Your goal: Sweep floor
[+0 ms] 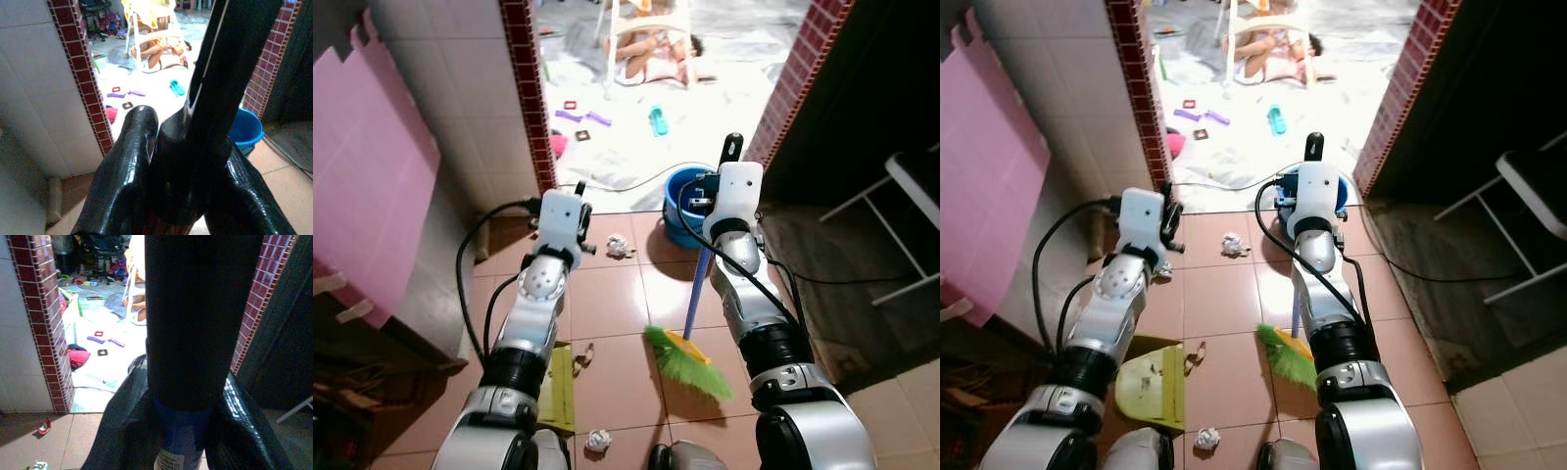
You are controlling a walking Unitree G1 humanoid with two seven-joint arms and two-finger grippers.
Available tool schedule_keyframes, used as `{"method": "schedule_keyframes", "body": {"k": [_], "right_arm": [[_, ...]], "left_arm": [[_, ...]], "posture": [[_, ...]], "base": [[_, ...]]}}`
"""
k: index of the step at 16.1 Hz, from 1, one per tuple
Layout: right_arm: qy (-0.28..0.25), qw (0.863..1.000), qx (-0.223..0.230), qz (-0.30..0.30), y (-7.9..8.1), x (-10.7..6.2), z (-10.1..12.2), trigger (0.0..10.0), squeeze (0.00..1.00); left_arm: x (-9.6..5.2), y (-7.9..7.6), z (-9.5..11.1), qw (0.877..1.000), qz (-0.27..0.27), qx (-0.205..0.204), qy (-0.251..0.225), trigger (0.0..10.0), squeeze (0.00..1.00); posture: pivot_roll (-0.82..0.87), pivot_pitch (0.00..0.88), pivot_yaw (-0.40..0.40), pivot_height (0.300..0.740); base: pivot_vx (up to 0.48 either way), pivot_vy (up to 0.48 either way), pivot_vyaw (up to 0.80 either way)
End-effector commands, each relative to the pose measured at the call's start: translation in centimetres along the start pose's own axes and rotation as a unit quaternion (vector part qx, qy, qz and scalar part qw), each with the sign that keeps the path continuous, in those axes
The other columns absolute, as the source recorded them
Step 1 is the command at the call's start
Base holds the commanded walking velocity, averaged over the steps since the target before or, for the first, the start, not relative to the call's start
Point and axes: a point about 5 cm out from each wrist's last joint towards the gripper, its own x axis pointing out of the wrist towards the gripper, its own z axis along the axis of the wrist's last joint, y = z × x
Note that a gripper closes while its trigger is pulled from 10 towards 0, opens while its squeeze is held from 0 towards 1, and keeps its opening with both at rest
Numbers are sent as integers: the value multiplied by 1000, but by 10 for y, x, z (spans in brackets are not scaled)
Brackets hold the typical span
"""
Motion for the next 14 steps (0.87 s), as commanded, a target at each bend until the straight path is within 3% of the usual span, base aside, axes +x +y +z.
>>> {"method": "schedule_keyframes", "body": {"k": [1,5,10,14], "right_arm": [[-22,1000,2,2,3,3,10,10000,0],[-22,1000,1,2,4,3,9,10000,0],[-17,1000,3,3,5,2,6,10000,0],[-10,1000,4,3,3,1,2,10000,0]], "left_arm": [[0,-31,-6,987,-5,-163,11,10000,0],[5,-30,18,990,-15,-136,-43,10000,0],[-1,-30,2,995,-9,-95,-21,10000,0],[-4,-12,5,997,8,-61,-38,10000,0]], "posture": [[-8,82,-81,740],[-4,84,-79,740],[1,85,-78,740],[-2,92,-77,740]], "base": [[0,0,0],[0,0,0],[0,0,0],[0,0,0]]}}
